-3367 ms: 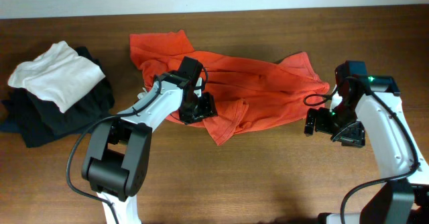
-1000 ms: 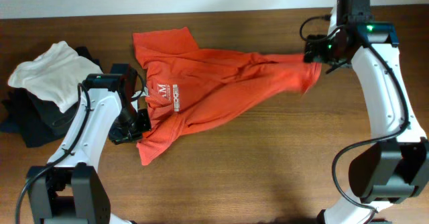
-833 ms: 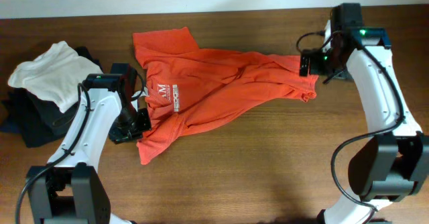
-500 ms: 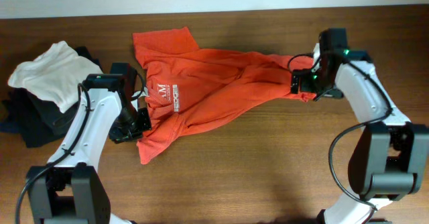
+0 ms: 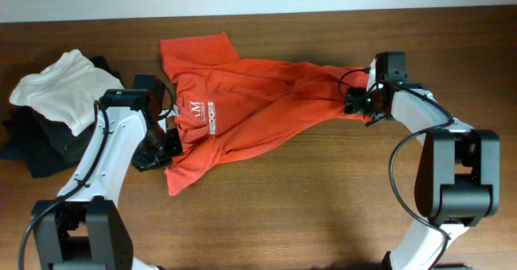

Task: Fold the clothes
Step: 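Lift the T-shirt with both grippers, holding two corners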

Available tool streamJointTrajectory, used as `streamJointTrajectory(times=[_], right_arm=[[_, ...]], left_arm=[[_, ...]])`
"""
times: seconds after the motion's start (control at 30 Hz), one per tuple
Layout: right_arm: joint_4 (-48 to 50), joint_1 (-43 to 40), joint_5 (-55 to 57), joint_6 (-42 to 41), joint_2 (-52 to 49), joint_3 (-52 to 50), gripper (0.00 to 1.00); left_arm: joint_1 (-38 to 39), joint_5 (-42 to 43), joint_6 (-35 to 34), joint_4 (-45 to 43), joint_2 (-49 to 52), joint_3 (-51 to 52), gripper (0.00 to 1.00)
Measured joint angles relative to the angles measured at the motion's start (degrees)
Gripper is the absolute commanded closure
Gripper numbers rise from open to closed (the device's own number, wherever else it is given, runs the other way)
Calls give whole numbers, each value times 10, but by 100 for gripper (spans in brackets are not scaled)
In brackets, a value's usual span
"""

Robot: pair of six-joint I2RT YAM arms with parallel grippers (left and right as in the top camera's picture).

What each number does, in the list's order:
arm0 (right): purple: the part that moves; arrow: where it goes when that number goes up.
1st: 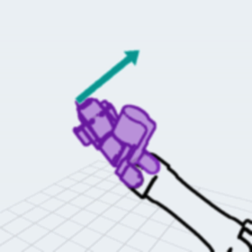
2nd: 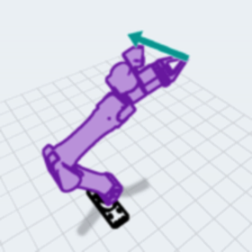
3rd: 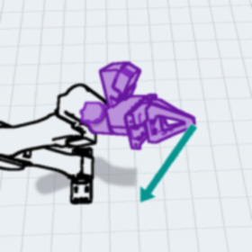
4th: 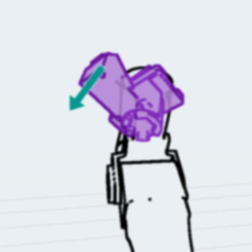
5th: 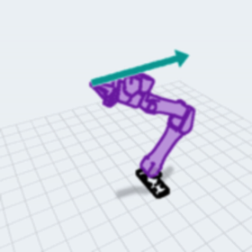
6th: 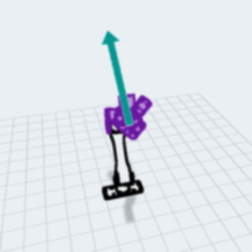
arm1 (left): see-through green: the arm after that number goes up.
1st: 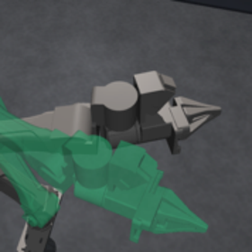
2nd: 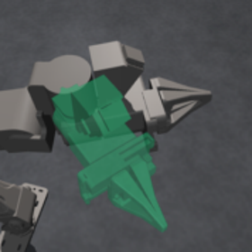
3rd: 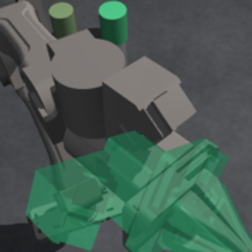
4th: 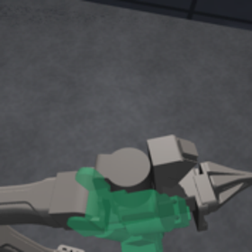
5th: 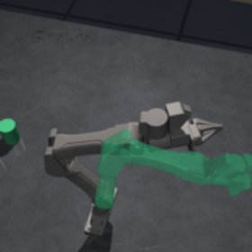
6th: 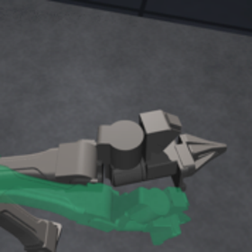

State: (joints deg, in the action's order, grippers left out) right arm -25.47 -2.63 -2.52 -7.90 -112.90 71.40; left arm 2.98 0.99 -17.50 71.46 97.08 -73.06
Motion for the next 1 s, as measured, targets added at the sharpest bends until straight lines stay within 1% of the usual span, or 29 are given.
streamJointTrajectory(times=[0.07,0.1,0.2,0.3,0.4,0.47,0.5,0.53,0.57,0.63,0.67,0.73,0.77,0.9,1.0], right_arm=[[-4,0,0,4,-10,0,90],[-8,0,0,3,-11,0,96],[-39,-2,1,1,-10,4,96],[-146,-6,8,2,1,23,96],[-328,-19,21,2,36,84,96],[-396,-24,26,7,72,135,96],[-408,-26,28,11,91,163,96],[-396,-26,32,20,110,190,96],[-364,-26,36,24,122,207,81],[-297,-26,39,32,129,228,9],[-273,-26,41,31,127,231,5],[-265,-26,43,36,114,231,0],[-268,-26,43,36,108,231,1],[-354,-26,42,38,43,223,1],[-403,-26,36,39,23,219,1]], left_arm=[[0,0,0,-2,0,0,100],[0,0,0,-2,0,0,100],[0,0,0,-2,0,0,100],[0,0,0,-2,0,0,100],[0,0,0,-5,0,0,99],[0,0,0,-5,0,0,99],[0,0,0,-6,0,0,99],[0,0,0,-6,0,0,100],[0,0,0,-7,0,0,99],[0,0,0,-7,0,0,100],[0,0,0,-7,0,0,99],[0,0,0,-6,0,0,100],[0,0,0,-6,0,0,99],[0,0,0,-8,0,0,100],[0,0,0,-14,0,0,99]])
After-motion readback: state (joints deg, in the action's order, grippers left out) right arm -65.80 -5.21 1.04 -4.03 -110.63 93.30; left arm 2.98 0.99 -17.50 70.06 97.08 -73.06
